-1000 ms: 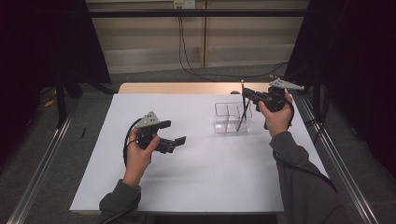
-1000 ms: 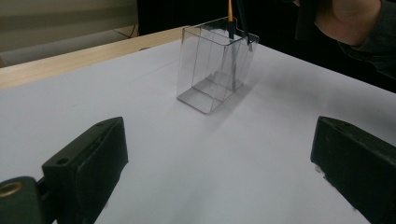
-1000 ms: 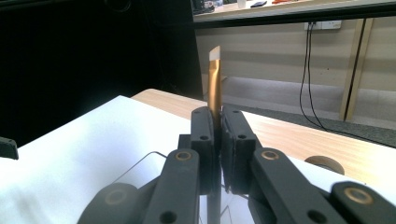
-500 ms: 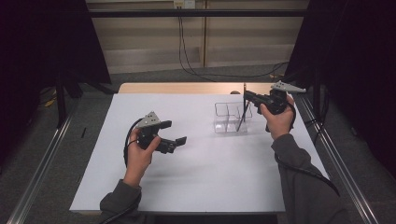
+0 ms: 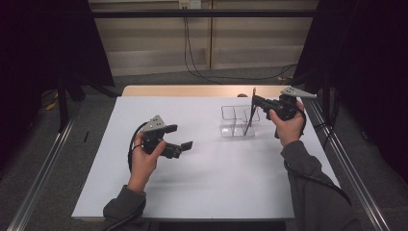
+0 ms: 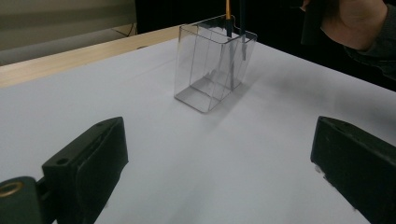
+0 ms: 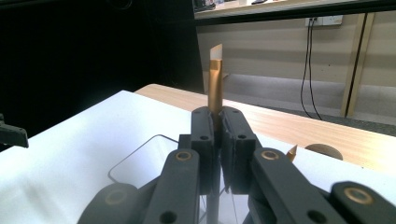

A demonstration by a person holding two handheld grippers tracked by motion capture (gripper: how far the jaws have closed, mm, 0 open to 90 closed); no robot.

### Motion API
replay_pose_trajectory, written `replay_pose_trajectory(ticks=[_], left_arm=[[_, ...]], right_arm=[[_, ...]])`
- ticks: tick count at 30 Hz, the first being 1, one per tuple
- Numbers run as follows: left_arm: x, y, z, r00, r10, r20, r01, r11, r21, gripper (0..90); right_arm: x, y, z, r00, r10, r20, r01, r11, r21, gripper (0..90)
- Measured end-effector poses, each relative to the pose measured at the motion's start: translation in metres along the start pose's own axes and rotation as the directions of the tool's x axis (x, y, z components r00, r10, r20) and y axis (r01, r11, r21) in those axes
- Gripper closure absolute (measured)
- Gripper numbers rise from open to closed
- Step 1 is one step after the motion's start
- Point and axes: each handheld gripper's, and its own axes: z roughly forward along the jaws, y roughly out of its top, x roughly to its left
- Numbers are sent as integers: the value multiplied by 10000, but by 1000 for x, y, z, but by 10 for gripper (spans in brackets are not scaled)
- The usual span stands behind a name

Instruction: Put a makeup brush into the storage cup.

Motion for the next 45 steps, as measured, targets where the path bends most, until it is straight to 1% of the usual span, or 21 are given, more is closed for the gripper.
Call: replay_pose_trajectory(ticks=[5,6,10,16,21,25,28,32,45], left_arm=[[0,0,0,10000,7,8,-7,10000,-52,37],[0,0,0,10000,7,11,-7,10000,-47,37],[0,1,0,10000,67,15,-67,10000,6,37],[-1,1,0,10000,1,41,-1,10000,-45,37],[-1,1,0,10000,36,74,-36,10000,-86,37],[-1,2,-1,10000,60,70,-59,10000,-74,37],[-1,2,0,10000,51,40,-51,10000,-53,37],[-2,2,-1,10000,65,29,-64,10000,-49,37],[-2,2,0,10000,77,37,-77,10000,-44,37]], right_arm=[[0,-1,-1,10000,-92,10,92,10000,-9,846],[0,-2,-2,10000,-37,7,37,10000,-19,846],[0,-2,-3,10000,-76,46,76,10000,19,845],[0,-3,-5,10000,-38,59,38,10000,-1,845],[1,-4,-6,10000,-74,38,74,10000,6,844],[1,-6,-7,10000,-75,-4,75,9999,77,843],[2,-8,-7,9999,-127,77,126,9998,130,843],[1,-10,-7,10000,-73,26,73,9999,139,842],[4,-13,-8,9999,-133,-11,134,9996,248,841]])
